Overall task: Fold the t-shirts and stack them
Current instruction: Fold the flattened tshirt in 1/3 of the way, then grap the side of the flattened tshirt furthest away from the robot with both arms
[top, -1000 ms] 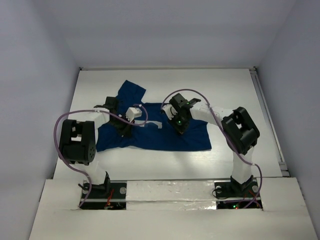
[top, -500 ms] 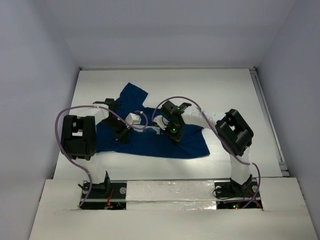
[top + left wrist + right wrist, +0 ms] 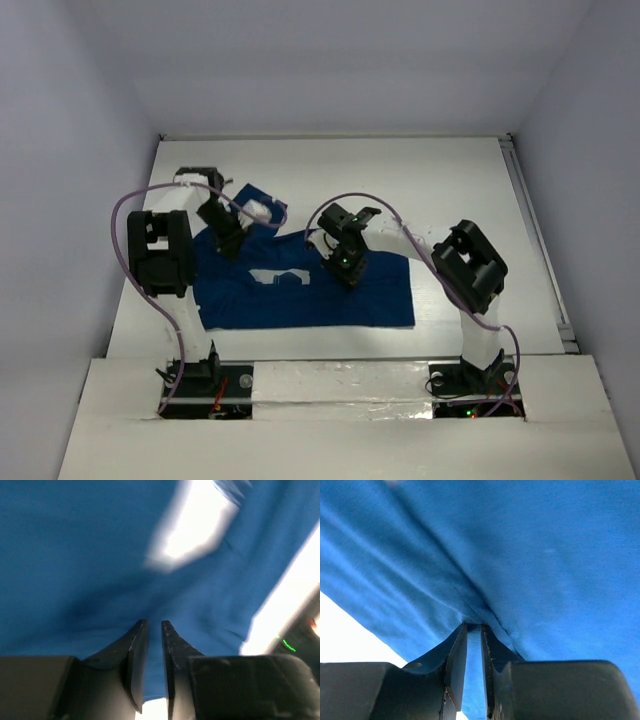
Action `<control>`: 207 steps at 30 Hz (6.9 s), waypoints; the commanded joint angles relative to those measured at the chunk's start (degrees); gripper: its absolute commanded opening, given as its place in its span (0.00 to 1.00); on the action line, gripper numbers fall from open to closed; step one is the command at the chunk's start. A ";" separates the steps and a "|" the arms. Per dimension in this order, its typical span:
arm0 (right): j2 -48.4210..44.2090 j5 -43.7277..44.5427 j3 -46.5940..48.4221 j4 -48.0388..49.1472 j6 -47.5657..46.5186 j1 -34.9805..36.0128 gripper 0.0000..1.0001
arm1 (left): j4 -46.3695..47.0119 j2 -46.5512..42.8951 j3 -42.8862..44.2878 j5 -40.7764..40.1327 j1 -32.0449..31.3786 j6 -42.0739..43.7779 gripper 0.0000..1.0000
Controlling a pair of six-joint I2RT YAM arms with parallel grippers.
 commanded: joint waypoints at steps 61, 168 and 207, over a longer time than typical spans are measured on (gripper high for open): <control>22.84 -2.19 42.94 -23.24 -10.86 -33.21 0.49 | 18.75 18.48 43.75 6.61 -3.97 -34.57 0.86; 16.34 -13.10 29.24 -19.47 -12.98 -28.82 0.00 | 10.83 35.27 53.86 13.99 4.73 -37.12 0.46; 16.07 7.02 34.78 -8.39 -6.65 -31.10 0.00 | 35.00 23.75 52.10 9.07 4.73 -52.24 0.00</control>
